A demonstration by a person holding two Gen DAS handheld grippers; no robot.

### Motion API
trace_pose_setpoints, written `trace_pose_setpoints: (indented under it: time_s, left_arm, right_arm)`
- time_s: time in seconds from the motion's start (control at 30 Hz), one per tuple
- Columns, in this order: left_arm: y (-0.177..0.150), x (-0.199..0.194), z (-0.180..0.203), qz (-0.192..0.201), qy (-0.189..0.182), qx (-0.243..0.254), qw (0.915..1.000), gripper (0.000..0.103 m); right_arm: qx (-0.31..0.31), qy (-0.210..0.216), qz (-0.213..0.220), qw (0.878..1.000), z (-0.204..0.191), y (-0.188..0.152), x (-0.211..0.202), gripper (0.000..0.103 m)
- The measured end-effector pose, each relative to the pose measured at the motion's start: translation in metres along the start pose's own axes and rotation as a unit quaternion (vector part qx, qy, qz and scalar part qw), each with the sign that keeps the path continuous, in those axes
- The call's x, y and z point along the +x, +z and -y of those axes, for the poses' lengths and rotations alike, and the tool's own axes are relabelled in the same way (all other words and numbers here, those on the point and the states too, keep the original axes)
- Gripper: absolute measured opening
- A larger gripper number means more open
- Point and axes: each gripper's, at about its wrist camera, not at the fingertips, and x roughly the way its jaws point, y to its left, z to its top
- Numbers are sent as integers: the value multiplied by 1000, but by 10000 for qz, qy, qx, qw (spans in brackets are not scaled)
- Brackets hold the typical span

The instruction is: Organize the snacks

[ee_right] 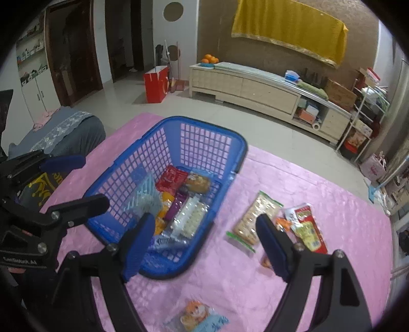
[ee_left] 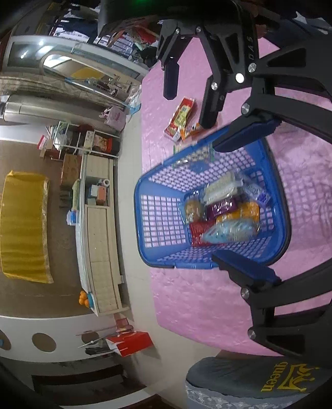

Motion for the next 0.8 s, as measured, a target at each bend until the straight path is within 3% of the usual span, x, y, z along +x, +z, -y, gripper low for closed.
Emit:
trace_pose_setpoints:
  time_s: [0.33, 0.53, 0.8]
  left_arm:
    - [-15, -20, 48, 25, -145, 246, 9996, 77]
    - [-32, -12, 73, -179, -241, 333, 9990, 77]
    - [-72, 22, 115, -754, -636, 398, 9943, 77]
  right_arm:
    - [259, -73, 64, 9996, 21, -29, -42, 85]
    - [524, -219, 8, 9984, 39, -61, -52, 85]
    - [1093, -275, -342, 9930, 67, -118, -40, 85]
